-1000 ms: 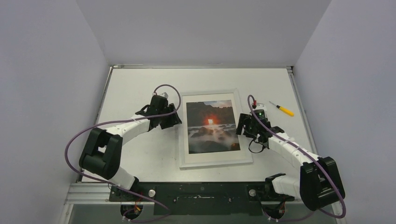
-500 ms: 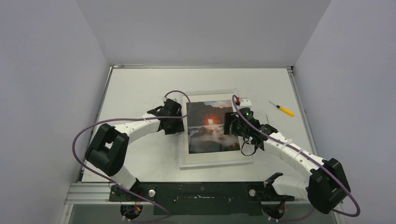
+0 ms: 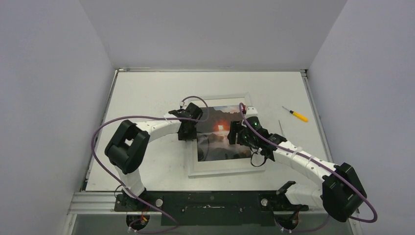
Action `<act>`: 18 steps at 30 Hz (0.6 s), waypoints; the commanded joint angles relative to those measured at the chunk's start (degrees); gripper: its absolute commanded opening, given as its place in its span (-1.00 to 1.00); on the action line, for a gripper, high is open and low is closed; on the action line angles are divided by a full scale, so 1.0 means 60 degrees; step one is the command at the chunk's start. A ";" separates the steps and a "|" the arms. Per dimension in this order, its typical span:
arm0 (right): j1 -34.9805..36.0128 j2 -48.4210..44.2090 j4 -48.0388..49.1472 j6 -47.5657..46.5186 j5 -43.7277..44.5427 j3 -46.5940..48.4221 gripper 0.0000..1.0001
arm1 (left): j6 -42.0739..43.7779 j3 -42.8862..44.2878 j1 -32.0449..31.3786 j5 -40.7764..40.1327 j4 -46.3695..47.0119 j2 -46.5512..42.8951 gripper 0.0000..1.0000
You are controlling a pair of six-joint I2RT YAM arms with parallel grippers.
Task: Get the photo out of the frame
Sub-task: Adjust the photo frame at the center of the board, then pick up the photo frame item from the photo frame.
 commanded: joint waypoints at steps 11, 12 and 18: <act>0.0041 0.0098 0.2289 0.0852 -0.1559 -0.0738 0.14 | -0.0307 0.1402 -0.0561 -0.1904 -0.1692 0.0184 -1.00; 0.0044 0.0204 0.2483 0.0963 -0.1725 -0.0743 0.11 | -0.0280 0.1529 -0.0564 -0.1937 -0.1827 0.0102 -1.00; 0.0039 0.1087 0.3754 0.1671 -0.2599 -0.0529 -0.14 | -0.0074 0.2227 -0.0565 -0.1958 -0.2455 -0.0310 -1.00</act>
